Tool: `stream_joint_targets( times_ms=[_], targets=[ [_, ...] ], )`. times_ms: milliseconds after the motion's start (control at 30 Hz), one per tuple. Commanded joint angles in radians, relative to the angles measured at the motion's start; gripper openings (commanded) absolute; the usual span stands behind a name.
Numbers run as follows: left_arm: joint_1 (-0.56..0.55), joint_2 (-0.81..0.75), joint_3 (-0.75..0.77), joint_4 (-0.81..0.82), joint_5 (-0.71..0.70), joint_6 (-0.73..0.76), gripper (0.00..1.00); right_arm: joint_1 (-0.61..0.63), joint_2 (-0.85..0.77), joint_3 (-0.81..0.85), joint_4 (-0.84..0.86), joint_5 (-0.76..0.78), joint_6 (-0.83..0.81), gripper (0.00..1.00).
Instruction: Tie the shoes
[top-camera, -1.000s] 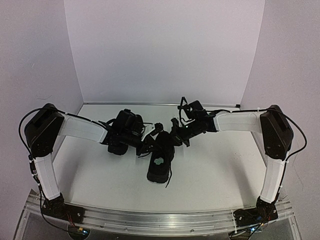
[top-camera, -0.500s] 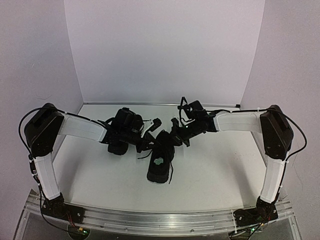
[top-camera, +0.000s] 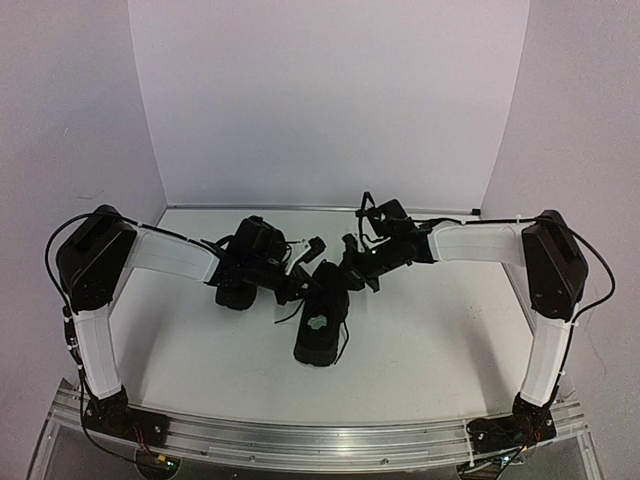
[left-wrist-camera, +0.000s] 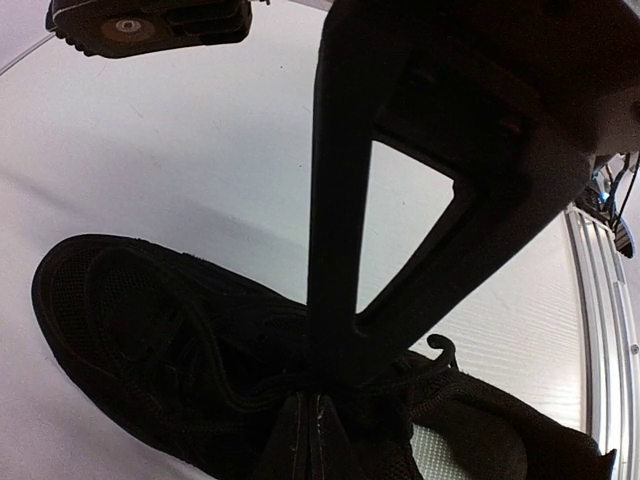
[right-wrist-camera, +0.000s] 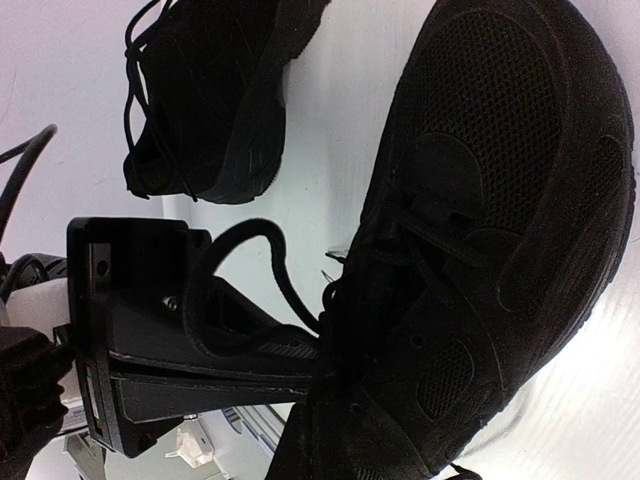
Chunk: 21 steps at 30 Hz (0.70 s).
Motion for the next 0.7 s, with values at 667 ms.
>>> stream_joint_targets(
  times_ms=[667],
  targets=[
    [0.005, 0.13, -0.156, 0.787, 0.12, -0.554, 0.0, 0.067, -0.042, -0.055, 0.037, -0.033, 0.006, 0.11]
  ],
)
